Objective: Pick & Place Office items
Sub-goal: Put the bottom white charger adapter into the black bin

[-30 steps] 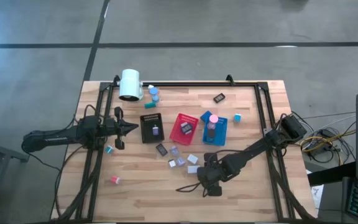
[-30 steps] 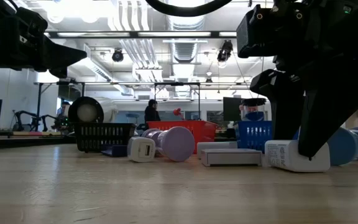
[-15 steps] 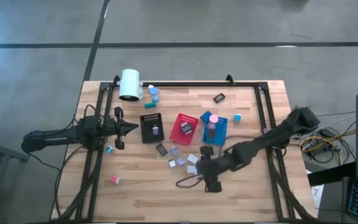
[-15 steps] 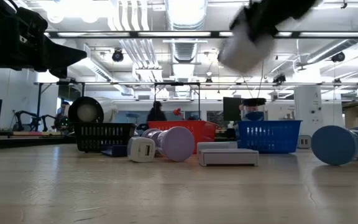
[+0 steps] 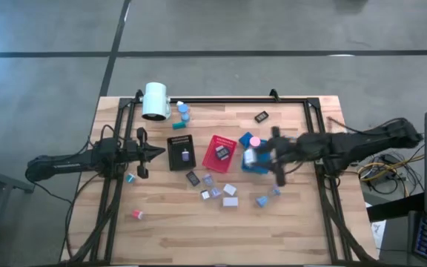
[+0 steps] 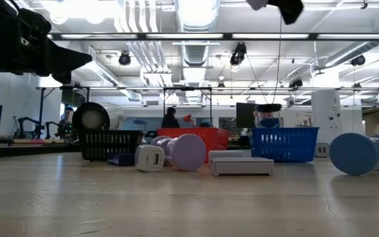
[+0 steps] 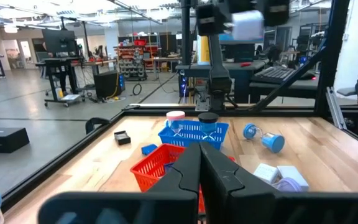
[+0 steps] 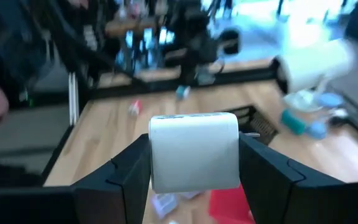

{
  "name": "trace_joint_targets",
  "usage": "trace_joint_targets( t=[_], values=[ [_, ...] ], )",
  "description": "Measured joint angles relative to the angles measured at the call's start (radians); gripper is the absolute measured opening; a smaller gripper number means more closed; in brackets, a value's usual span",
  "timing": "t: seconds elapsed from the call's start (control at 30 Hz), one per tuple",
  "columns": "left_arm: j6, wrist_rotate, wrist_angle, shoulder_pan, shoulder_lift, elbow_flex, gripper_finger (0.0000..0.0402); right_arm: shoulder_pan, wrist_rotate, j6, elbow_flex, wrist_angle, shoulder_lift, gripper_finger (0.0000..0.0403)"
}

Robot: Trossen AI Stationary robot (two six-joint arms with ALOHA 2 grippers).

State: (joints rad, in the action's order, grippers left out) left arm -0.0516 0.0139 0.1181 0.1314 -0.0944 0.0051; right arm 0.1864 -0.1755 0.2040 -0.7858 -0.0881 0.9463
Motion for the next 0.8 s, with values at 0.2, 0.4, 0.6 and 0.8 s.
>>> trace_joint_targets(
  t=[0.2,0.4,0.6,0.8],
  values=[
    [0.000,0.000,0.000,0.000,0.000,0.000,0.0007,-0.084,0.079,0.003,0.238,0.155,-0.272,0.0193],
    [0.000,0.000,0.000,0.000,-0.001,0.000,0.0007,-0.141,0.093,0.054,0.453,0.282,-0.471,0.0193],
    [0.004,0.000,0.000,0.000,-0.001,0.000,0.0007,-0.162,0.094,0.055,0.614,0.434,-0.601,0.0193],
    [0.004,0.000,0.000,0.000,-0.001,0.000,0.0007,-0.162,0.063,0.050,0.729,0.521,-0.670,0.0193]
  ],
)
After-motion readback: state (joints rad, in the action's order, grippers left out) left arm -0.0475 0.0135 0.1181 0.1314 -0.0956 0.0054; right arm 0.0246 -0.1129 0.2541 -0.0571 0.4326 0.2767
